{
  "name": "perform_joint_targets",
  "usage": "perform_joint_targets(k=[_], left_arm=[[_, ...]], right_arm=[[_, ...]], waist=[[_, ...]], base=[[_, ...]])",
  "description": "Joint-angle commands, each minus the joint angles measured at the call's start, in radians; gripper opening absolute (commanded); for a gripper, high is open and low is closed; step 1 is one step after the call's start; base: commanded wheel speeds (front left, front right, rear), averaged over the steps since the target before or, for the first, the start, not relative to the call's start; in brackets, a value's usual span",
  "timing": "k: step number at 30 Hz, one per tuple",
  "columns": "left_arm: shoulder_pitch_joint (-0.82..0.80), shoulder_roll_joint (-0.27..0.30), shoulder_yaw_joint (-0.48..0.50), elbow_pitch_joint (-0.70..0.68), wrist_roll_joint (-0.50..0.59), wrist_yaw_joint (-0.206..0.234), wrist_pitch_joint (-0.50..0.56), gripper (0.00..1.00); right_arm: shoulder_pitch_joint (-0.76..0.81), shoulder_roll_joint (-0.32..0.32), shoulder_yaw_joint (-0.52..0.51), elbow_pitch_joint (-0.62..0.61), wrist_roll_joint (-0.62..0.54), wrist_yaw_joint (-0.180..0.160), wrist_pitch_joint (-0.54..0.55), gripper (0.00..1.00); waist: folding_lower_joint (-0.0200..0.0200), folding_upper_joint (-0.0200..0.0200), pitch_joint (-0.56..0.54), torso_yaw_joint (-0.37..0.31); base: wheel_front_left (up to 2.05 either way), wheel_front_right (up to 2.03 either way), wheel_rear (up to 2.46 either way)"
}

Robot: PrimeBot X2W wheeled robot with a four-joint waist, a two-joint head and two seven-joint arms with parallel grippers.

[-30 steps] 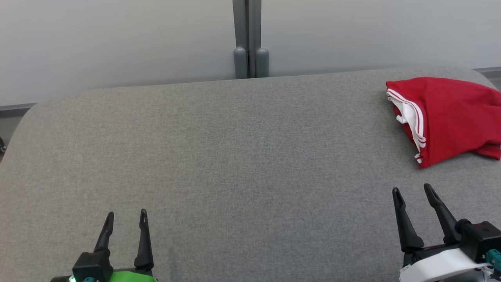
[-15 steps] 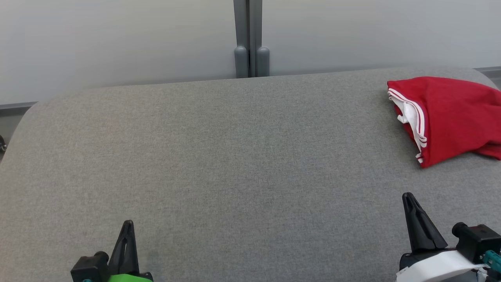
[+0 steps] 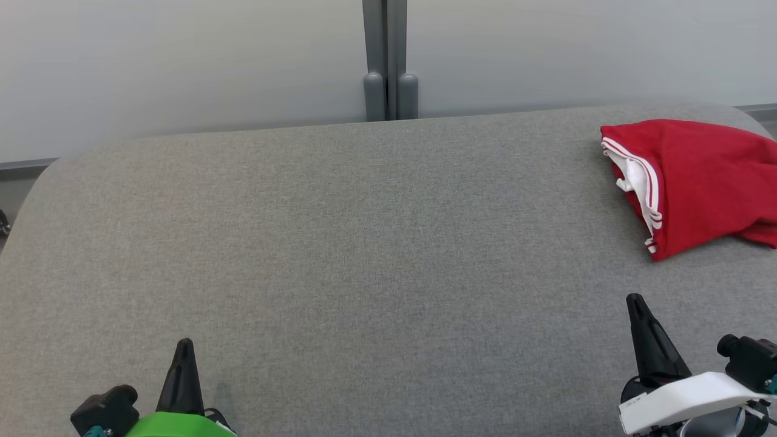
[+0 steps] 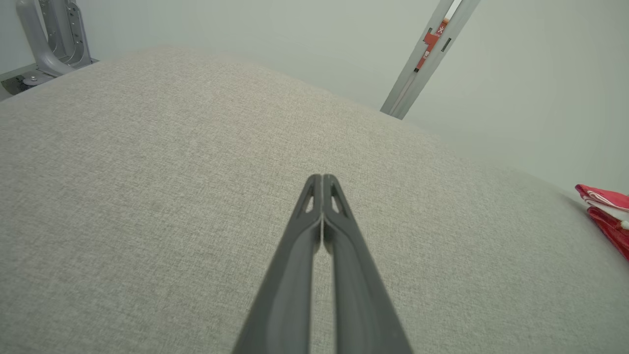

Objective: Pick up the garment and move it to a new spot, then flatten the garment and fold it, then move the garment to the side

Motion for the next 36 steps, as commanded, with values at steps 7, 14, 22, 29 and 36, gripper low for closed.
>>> perform_joint_targets(k=[7,14,22,29,36], left_arm=[[-0.046,-0.002,0.022,-0.009,-0.136,-0.014,0.032,0.0],[-0.062,-0.004,0.035,-0.005,-0.239,-0.024,0.058,0.0],[-0.078,-0.006,0.049,-0.002,-0.345,-0.035,0.086,0.0],[-0.09,-0.008,0.06,0.001,-0.43,-0.043,0.108,0.0],[-0.102,-0.009,0.071,0.004,-0.512,-0.051,0.13,0.0]], right_arm=[[-0.047,-0.007,-0.008,0.019,0.14,0.0,0.018,0.0],[-0.068,-0.005,-0.012,0.043,0.244,0.0,0.032,0.0],[-0.091,-0.002,-0.018,0.068,0.352,-0.001,0.048,0.0],[-0.108,0.001,-0.023,0.089,0.438,-0.001,0.061,0.0],[-0.125,0.004,-0.029,0.108,0.519,-0.001,0.074,0.0]], waist=[[0.0,0.0,-0.001,0.0],[0.0,0.0,-0.001,0.001],[0.0,0.0,-0.002,0.001],[0.0,0.0,-0.003,0.001],[0.0,0.0,-0.003,0.001]], base=[[0.0,0.0,0.0],[0.0,0.0,0.0],[0.0,0.0,0.0],[0.0,0.0,0.0],[0.0,0.0,0.0]])
